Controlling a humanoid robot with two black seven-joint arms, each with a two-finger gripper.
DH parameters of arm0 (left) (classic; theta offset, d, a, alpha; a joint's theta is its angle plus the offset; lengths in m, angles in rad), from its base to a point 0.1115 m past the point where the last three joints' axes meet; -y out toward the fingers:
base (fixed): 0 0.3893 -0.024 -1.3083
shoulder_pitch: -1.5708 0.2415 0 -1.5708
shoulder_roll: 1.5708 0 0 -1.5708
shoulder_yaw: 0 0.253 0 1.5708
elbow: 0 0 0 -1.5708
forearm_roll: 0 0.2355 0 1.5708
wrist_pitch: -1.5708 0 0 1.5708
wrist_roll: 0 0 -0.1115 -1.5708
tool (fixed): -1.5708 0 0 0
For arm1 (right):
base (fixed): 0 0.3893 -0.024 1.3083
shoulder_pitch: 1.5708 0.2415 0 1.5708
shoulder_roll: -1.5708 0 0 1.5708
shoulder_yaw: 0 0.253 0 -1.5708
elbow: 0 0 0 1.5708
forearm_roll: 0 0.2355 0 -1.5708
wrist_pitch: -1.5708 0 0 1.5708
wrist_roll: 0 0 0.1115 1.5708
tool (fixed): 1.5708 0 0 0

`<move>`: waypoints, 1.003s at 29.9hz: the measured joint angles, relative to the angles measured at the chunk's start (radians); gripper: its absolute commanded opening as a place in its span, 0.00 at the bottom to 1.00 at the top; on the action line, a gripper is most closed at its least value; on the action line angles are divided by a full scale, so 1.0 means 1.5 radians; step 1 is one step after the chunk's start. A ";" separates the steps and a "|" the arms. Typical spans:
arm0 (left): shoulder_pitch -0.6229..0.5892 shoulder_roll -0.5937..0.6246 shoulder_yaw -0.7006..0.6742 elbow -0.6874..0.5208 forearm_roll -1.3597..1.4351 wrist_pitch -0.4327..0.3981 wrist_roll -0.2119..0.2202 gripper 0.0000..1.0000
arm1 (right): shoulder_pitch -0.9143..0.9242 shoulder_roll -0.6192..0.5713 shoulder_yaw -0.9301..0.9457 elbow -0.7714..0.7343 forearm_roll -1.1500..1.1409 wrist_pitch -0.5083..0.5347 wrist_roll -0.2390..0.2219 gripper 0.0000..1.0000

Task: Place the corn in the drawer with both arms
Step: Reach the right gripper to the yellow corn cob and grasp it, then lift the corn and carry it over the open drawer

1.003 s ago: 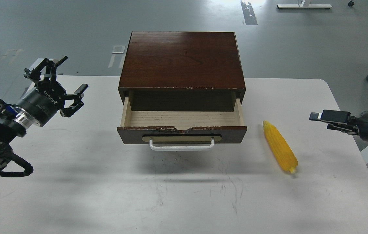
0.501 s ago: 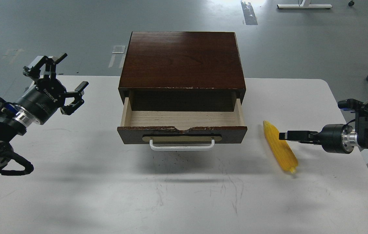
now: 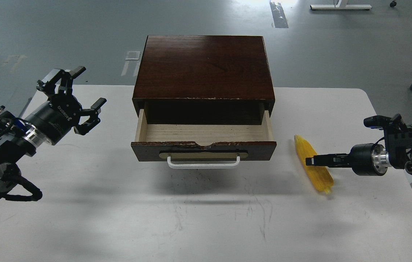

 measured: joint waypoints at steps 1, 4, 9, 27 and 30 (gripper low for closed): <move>0.001 -0.003 0.000 0.000 0.004 0.000 0.000 0.99 | 0.001 0.000 -0.003 0.000 0.000 0.000 0.000 0.07; 0.003 -0.010 0.000 0.000 0.017 0.001 0.000 0.99 | 0.002 -0.003 -0.008 0.001 0.000 0.000 0.000 0.00; 0.004 -0.015 -0.004 0.000 0.024 0.001 0.000 0.99 | 0.007 -0.009 -0.009 0.005 0.000 0.000 0.000 0.00; 0.004 -0.018 -0.021 0.000 0.024 0.000 0.000 0.99 | 0.318 -0.136 -0.016 0.202 0.000 0.024 0.000 0.02; 0.004 -0.018 -0.023 0.000 0.024 0.000 0.000 0.99 | 0.410 -0.097 -0.056 0.216 -0.013 0.044 0.000 0.03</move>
